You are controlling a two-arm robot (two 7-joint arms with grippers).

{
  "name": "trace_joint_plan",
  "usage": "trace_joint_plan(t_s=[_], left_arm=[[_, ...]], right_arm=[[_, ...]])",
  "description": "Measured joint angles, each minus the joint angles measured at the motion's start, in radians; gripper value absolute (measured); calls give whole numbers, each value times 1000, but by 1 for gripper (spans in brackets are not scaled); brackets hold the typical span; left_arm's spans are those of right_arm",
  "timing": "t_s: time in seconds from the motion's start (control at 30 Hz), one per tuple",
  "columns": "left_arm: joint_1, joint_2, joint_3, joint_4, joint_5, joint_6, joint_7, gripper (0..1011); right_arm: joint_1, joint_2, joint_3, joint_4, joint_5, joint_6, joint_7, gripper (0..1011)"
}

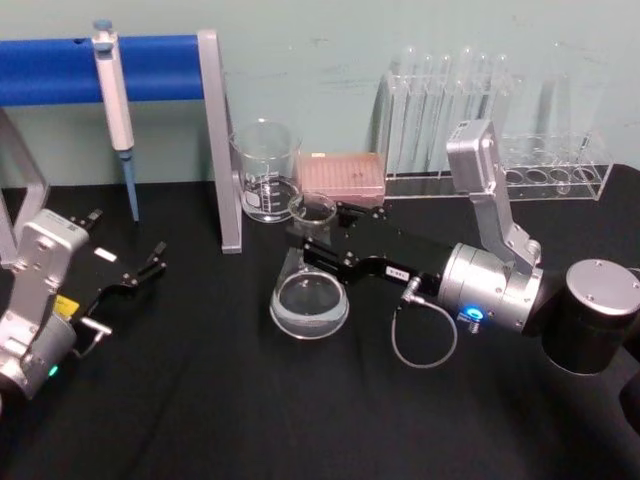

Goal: Grasp the erlenmeyer flask with one hand, shake it three times, then place it back.

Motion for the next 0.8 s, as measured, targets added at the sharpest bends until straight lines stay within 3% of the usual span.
trace_joint_plan(t_s=[0.8], left_arm=[[0,0,0,0,0,0,0,1001]], right_arm=[[-1,13,-32,59,-20,-23,53,456]])
